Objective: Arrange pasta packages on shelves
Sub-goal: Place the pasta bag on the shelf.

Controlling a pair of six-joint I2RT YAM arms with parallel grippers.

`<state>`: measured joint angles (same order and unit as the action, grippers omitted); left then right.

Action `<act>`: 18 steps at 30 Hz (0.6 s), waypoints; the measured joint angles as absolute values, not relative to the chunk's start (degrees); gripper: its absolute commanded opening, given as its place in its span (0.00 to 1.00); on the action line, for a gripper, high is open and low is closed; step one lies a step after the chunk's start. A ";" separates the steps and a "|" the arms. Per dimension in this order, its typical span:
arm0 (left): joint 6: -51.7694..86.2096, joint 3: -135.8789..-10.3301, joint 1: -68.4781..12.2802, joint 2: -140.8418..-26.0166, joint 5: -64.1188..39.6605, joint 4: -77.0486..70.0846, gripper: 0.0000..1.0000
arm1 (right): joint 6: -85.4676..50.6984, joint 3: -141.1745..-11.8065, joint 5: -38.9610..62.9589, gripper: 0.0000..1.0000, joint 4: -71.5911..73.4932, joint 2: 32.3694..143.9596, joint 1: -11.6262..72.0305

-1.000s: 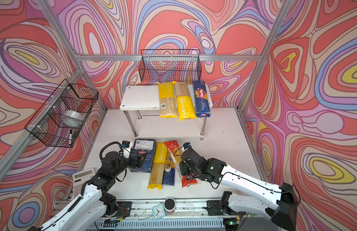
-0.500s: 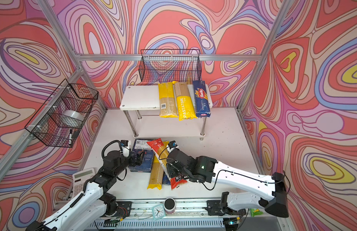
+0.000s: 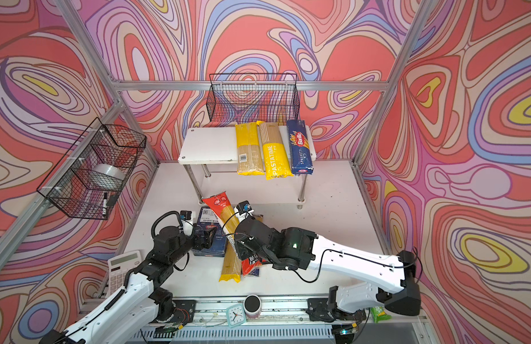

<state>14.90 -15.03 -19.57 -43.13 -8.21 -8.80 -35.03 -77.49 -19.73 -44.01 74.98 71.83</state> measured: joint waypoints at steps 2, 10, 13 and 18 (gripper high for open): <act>14.92 -15.03 -19.57 -43.27 -9.19 -8.88 1.00 | -34.54 -78.96 -20.08 0.00 -44.66 75.85 71.81; 14.83 -15.25 -19.57 -50.06 -14.87 -11.55 1.00 | -33.65 -88.42 -22.52 0.00 -46.94 81.58 71.88; 14.76 -15.64 -19.57 -51.88 -15.88 -11.84 1.00 | -33.41 -91.79 -23.57 0.00 -47.51 83.68 71.92; 14.63 -16.03 -19.57 -52.49 -16.80 -13.06 1.00 | -32.45 -100.01 -26.65 0.00 -50.28 88.03 71.99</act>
